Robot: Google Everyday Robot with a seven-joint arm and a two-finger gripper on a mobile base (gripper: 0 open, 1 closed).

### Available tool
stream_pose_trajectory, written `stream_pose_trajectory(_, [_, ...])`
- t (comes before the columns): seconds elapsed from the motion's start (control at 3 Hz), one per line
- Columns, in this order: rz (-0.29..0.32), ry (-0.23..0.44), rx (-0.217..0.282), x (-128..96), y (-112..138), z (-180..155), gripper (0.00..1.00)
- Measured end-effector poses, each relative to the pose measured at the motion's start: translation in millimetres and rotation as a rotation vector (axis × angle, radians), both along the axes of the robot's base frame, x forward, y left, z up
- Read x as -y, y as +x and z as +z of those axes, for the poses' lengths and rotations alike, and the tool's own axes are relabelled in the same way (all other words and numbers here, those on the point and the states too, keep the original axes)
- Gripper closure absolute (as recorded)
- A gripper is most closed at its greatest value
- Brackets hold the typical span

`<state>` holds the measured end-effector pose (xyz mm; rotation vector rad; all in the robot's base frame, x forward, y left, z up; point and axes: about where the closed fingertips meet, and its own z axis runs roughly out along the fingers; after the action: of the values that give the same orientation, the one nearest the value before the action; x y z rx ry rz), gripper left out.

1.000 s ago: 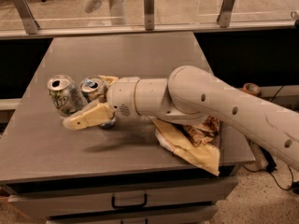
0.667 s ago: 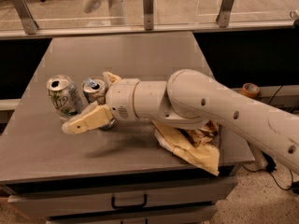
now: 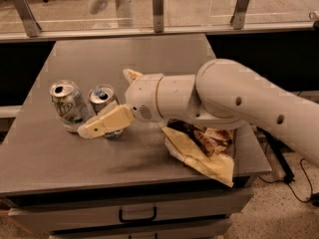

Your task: Move redbull can near 7up can

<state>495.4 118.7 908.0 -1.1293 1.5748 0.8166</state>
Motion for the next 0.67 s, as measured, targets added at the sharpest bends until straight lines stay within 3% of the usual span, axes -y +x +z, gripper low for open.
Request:
stream_pose_trajectory(0.33, [-0.032, -0.093, -0.007, 41.5, -12.6, 34.4, 0.0])
stream_pose_trajectory(0.67, [-0.163, -0.182, -0.053, 90.3, -38.1, 62.9, 0.0])
